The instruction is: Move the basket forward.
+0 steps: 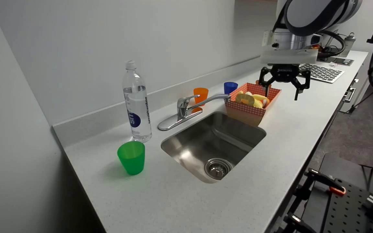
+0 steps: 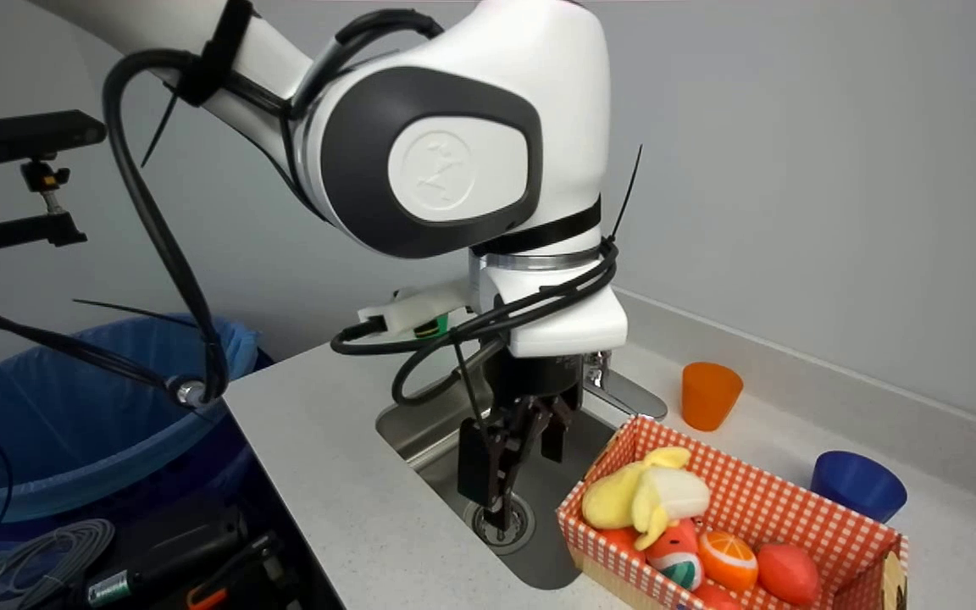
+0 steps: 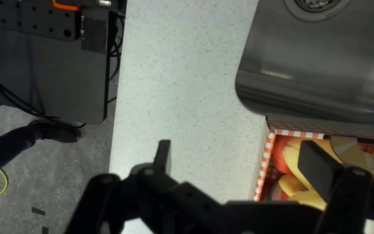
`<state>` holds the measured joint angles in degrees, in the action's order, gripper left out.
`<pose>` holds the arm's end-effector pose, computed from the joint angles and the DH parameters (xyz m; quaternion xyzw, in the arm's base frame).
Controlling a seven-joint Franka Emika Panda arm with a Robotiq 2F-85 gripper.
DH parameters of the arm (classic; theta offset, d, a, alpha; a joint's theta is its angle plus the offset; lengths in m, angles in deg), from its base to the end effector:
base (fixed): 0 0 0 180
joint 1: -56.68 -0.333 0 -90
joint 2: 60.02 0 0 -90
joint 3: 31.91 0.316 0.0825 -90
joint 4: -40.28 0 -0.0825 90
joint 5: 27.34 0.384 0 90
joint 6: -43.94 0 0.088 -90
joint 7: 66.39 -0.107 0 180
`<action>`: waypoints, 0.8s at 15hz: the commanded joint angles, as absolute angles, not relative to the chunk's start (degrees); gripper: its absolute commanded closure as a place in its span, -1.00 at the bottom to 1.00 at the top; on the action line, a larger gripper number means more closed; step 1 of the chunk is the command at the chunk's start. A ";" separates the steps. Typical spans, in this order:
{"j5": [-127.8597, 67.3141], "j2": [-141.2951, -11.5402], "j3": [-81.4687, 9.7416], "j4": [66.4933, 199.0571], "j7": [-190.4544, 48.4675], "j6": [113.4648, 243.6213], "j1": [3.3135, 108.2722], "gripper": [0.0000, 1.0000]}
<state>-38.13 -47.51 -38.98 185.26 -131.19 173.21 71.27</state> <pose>0.4011 -0.1639 0.3487 0.7691 -0.6359 -0.0045 0.0639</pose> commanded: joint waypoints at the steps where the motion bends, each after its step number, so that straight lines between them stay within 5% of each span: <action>1: -38.07 -47.03 -38.78 185.48 -131.13 173.04 71.43 -1.00; 12: -38.46 -46.95 -38.69 185.69 -130.62 173.24 71.43 -1.00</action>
<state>-38.13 -46.79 -38.93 185.94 -131.10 173.21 71.28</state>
